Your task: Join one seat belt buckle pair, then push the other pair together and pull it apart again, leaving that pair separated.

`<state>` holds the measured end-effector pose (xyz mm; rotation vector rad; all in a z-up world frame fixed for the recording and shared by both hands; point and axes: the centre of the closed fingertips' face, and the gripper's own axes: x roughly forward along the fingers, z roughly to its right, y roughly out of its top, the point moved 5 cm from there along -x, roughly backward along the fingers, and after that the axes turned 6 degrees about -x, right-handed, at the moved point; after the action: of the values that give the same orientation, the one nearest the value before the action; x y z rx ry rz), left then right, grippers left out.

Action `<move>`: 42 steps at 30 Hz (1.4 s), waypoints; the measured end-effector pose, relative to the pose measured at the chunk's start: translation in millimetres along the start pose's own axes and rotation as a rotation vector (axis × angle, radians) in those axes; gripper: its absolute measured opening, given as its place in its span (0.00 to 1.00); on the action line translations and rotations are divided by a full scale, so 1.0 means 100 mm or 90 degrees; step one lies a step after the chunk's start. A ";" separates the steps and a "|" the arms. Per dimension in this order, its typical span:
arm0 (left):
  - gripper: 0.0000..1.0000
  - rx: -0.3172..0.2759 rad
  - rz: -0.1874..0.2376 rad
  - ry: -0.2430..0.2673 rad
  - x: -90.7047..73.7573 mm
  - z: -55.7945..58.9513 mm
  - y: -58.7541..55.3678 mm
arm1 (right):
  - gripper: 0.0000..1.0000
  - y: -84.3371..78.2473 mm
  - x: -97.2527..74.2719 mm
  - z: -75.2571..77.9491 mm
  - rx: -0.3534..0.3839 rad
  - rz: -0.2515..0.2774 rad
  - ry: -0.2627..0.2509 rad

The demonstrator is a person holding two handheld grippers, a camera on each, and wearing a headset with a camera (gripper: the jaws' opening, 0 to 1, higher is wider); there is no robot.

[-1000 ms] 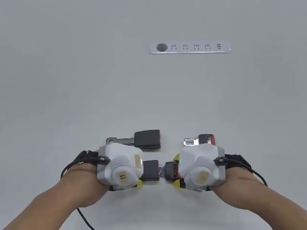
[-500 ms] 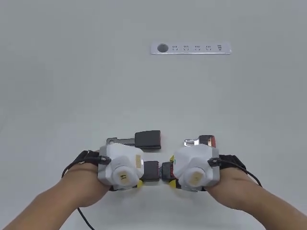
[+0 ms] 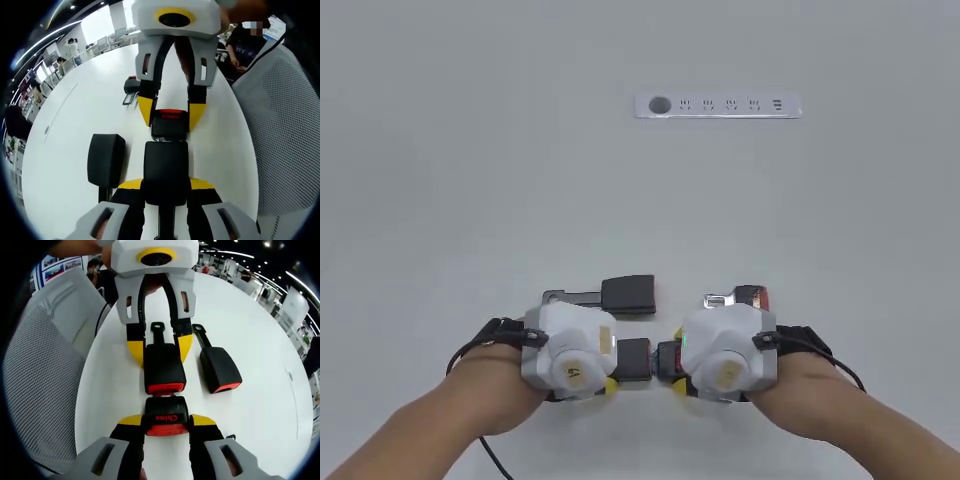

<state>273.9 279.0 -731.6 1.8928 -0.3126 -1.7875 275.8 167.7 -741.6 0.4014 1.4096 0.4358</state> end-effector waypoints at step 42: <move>0.32 -0.018 -0.011 0.004 0.00 0.00 -0.01 | 0.30 -0.02 -0.01 0.01 0.005 -0.025 -0.001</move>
<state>274.1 279.3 -732.3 1.8875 -0.2684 -1.7870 276.4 165.3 -741.9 0.3801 1.4153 0.3974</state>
